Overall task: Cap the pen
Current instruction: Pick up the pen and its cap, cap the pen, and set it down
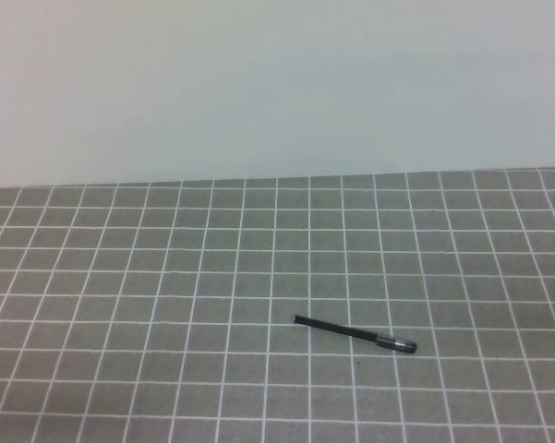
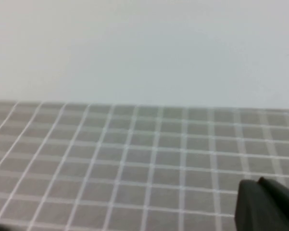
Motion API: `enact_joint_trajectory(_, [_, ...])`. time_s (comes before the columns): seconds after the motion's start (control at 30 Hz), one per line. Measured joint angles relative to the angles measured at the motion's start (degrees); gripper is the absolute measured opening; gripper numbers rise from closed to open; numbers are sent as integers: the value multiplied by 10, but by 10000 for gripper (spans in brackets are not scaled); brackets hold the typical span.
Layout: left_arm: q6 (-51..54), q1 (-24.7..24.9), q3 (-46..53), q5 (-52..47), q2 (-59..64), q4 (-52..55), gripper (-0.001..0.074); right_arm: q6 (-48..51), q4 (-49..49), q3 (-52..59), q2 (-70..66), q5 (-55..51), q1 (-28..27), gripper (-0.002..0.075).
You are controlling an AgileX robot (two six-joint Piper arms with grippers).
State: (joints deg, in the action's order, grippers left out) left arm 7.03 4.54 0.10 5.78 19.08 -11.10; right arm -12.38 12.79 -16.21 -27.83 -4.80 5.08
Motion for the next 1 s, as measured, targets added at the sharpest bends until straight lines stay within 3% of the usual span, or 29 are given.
enact_joint_trajectory(0.23, [-41,-8,0,-121,-115,1,-1,2,0,68,124,-2,-72,-3])
enact_joint_trajectory(0.43, [-53,-8,0,-230,-180,2,-1,1,-6,125,203,-18,-90,-3])
enact_joint_trajectory(0.73, [-63,-8,0,-235,-191,2,-1,1,-14,178,296,-139,-92,-3])
enact_joint_trajectory(1.0, [-63,-8,0,-236,-191,3,-1,1,-14,179,295,-145,-92,-3])
